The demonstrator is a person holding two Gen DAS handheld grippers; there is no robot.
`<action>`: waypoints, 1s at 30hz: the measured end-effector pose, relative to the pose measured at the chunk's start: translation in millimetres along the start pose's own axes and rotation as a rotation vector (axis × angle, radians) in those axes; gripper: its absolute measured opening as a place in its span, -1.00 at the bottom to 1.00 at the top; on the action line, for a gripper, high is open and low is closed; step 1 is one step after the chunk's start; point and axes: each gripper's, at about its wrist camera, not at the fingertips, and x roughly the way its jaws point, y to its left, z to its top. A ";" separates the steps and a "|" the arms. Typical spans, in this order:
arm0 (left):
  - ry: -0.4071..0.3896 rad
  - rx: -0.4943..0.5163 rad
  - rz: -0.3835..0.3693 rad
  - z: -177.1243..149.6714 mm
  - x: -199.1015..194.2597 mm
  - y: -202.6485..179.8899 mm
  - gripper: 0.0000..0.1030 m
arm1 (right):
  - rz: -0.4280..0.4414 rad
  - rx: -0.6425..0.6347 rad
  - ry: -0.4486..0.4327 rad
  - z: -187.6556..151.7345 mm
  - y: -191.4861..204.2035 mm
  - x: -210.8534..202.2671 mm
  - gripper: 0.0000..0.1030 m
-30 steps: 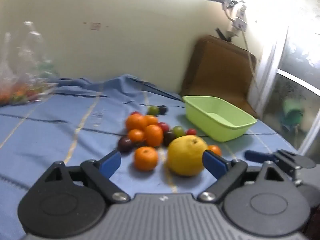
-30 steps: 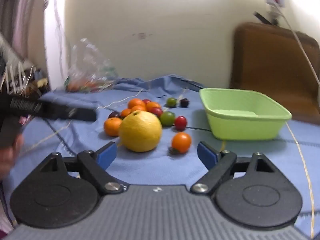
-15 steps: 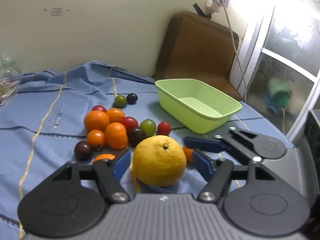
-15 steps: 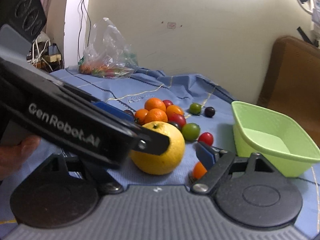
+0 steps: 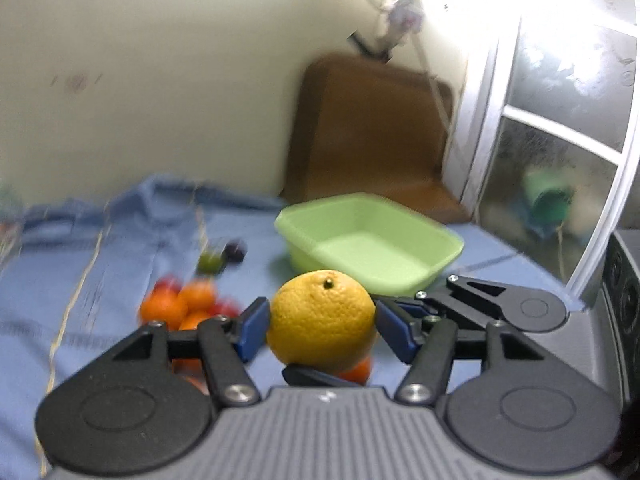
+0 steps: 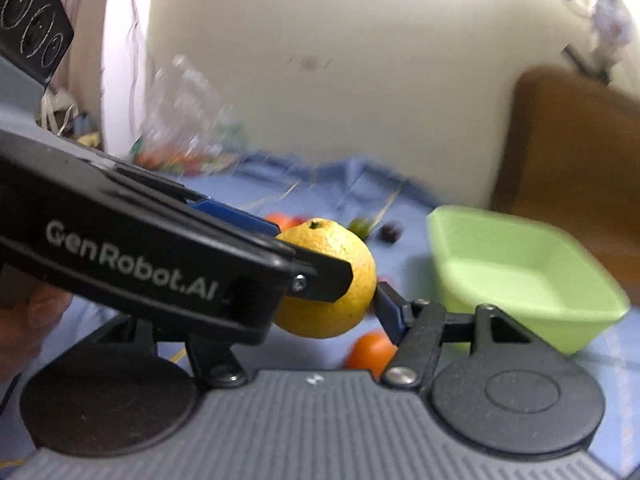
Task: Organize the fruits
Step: 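Carry the pomelo with the left tool into the green basket and open, then withdraw the open left tool from the basket back toward the fruit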
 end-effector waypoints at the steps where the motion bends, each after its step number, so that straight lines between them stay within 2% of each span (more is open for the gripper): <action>1: -0.015 0.013 -0.009 8.4 4.7 -5.8 0.15 | -0.022 -0.008 -0.017 4.3 -6.1 -2.6 0.31; 5: -0.062 0.041 -0.067 40.7 37.1 -30.8 0.15 | -0.124 -0.011 -0.065 21.0 -41.4 -9.6 0.31; 10: -0.020 0.028 -0.141 62.2 92.6 -51.5 0.15 | -0.218 0.006 -0.036 23.8 -92.6 -3.4 0.31; 15: 0.036 0.024 -0.166 70.1 143.6 -69.7 0.15 | -0.254 0.052 0.025 15.3 -142.7 10.2 0.31; 19: 0.084 0.022 -0.156 69.5 170.1 -76.7 0.16 | -0.256 0.090 0.076 5.0 -169.0 24.9 0.32; 22: 0.078 0.029 -0.143 65.9 172.6 -78.0 0.19 | -0.256 0.077 0.072 2.4 -174.8 32.4 0.35; 24: 0.120 0.003 -0.140 64.2 175.0 -75.0 0.19 | -0.255 0.058 0.061 2.0 -169.2 33.7 0.38; 28: 0.097 -0.026 -0.157 59.1 166.1 -68.3 0.16 | -0.187 0.073 0.039 5.7 -164.9 33.3 0.37; 30: 0.103 -0.014 -0.143 58.7 165.2 -69.6 0.19 | -0.224 0.025 0.039 2.0 -151.5 32.4 0.37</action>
